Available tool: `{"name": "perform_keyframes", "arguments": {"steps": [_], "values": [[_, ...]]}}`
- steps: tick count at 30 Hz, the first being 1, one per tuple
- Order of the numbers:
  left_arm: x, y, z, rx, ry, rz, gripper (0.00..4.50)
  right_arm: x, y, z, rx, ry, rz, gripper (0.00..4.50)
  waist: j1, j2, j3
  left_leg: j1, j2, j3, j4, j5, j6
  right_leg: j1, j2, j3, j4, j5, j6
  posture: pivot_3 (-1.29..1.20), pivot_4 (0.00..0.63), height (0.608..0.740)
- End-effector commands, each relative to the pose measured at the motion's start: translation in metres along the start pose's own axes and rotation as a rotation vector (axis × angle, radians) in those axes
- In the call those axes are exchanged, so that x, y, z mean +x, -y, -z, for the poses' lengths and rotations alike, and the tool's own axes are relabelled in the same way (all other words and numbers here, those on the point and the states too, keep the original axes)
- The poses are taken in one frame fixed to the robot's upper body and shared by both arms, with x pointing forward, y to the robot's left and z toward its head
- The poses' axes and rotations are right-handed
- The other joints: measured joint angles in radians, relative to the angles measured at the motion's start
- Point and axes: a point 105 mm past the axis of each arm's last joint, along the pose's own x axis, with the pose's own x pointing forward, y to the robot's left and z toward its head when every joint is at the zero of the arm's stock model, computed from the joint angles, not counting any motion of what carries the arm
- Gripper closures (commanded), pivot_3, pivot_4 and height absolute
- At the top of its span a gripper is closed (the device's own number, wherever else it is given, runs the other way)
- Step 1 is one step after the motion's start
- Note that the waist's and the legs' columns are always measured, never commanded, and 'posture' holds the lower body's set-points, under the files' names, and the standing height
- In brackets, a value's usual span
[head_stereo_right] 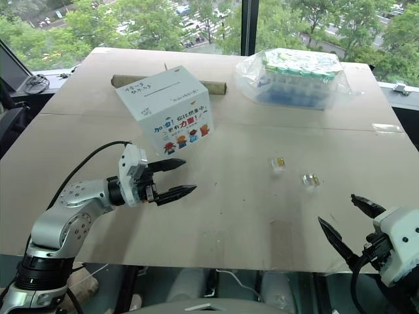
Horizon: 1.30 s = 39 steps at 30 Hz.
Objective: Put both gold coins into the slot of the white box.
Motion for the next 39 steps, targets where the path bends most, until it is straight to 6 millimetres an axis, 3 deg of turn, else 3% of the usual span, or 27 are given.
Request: {"name": "perform_keyframes", "arguments": {"steps": [1, 5, 11, 14, 15, 16, 17, 19, 22, 24, 25, 28, 39], "values": [[-0.001, 0.005, -0.019, 0.060, 0.047, 0.056, 0.00, -0.004, 0.008, 0.001, -0.001, -0.024, 0.048, 0.07, 0.000, 0.000, 0.000, 0.000, 0.000, 0.000, 0.000, 0.000, 0.000, 0.000, 0.000, 0.000, 0.000, 0.000, 0.000, 0.00, 0.150, 0.740], [0.011, 0.018, -0.043, 0.083, 0.092, 0.217, 0.00, 0.000, 0.013, 0.020, 0.031, -0.287, 0.066, 0.07, 0.003, 0.000, 0.000, -0.001, 0.000, 0.000, 0.001, 0.000, 0.000, 0.000, -0.001, -0.001, 0.000, 0.000, 0.000, 0.00, 0.150, 0.740], [0.018, 0.034, -0.055, 0.155, 0.062, 0.393, 0.00, 0.036, 0.031, 0.012, 0.090, -0.411, 0.050, 0.07, -0.007, -0.002, 0.000, 0.001, 0.000, 0.002, 0.001, 0.000, 0.000, 0.000, 0.001, 0.002, 0.001, 0.000, 0.000, 0.00, 0.150, 0.740], [0.019, 0.037, -0.058, 0.187, 0.054, 0.432, 0.00, 0.049, 0.038, 0.009, 0.128, -0.465, 0.058, 1.48, 0.003, -0.001, 0.000, -0.002, -0.001, 0.001, 0.000, 0.000, 0.001, -0.002, 0.001, 0.003, 0.000, 0.000, -0.001, 0.00, 0.150, 0.740], [0.019, 0.037, -0.058, 0.188, 0.055, 0.433, 0.00, 0.052, 0.040, 0.007, 0.126, -0.469, 0.061, 1.69, 0.006, -0.001, 0.000, -0.003, -0.001, 0.000, 0.000, 0.000, 0.001, -0.002, 0.001, 0.003, 0.000, 0.000, -0.001, 0.00, 0.150, 0.740], [0.020, 0.038, -0.060, 0.189, 0.059, 0.435, 0.00, 0.055, 0.042, 0.005, 0.133, -0.473, 0.066, 2.41, 0.007, -0.001, 0.000, -0.004, -0.001, -0.001, 0.000, -0.001, 0.002, -0.003, 0.003, 0.007, -0.001, 0.000, -0.001, 0.00, 0.150, 0.740], [0.021, 0.039, -0.062, 0.196, 0.066, 0.443, 0.00, 0.065, 0.049, 0.001, 0.170, -0.477, 0.077, 2.65, 0.007, -0.001, 0.001, -0.005, -0.002, 0.000, 0.000, -0.001, 0.002, -0.003, 0.003, 0.007, -0.001, 0.000, -0.001, 0.00, 0.150, 0.740], [0.024, 0.041, -0.067, 0.198, 0.080, 0.451, 0.00, 0.086, 0.064, -0.005, 0.231, -0.512, 0.092, 2.65, -0.003, -0.002, 0.001, -0.009, -0.002, 0.000, 0.002, -0.001, 0.002, -0.007, 0.003, 0.010, -0.001, 0.000, 0.000, 0.00, 0.150, 0.740], [0.025, 0.044, -0.067, 0.197, 0.079, 0.453, 0.00, 0.102, 0.065, -0.015, 0.267, -0.538, 0.052, 2.65, -0.006, -0.002, 0.001, -0.010, -0.003, 0.000, 0.004, -0.001, 0.002, -0.008, 0.004, 0.012, 0.000, 0.001, 0.002, 0.00, 0.150, 0.740], [0.024, 0.045, -0.065, 0.190, 0.077, 0.444, 0.00, 0.110, 0.062, -0.024, 0.295, -0.525, 0.012, 3.17, -0.001, -0.002, 0.001, -0.010, -0.002, -0.001, 0.002, -0.001, 0.002, -0.008, 0.004, 0.010, 0.000, 0.001, 0.001, 0.00, 0.150, 0.740], [0.023, 0.046, -0.064, 0.186, 0.076, 0.440, 0.00, 0.112, 0.061, -0.027, 0.304, -0.523, 0.001, 3.17, -0.001, -0.001, 0.001, -0.011, -0.002, -0.001, 0.002, -0.001, 0.002, -0.009, 0.005, 0.010, 0.000, 0.001, 0.001, 0.00, 0.150, 0.740], [0.022, 0.047, -0.064, 0.181, 0.077, 0.430, 0.00, 0.115, 0.060, -0.030, 0.325, -0.534, -0.018, 3.17, 0.001, -0.001, 0.001, -0.019, -0.002, -0.001, 0.003, -0.001, 0.002, -0.016, 0.004, 0.009, 0.002, 0.001, 0.002, 0.00, 0.150, 0.740], [0.019, 0.049, -0.060, 0.164, 0.077, 0.399, 0.00, 0.112, 0.057, -0.021, 0.311, -0.626, -0.010, 3.17, -0.003, -0.001, 0.001, -0.019, -0.002, 0.000, 0.003, -0.001, 0.002, -0.017, 0.004, 0.010, 0.001, 0.001, 0.002, 0.00, 0.150, 0.740]]}}
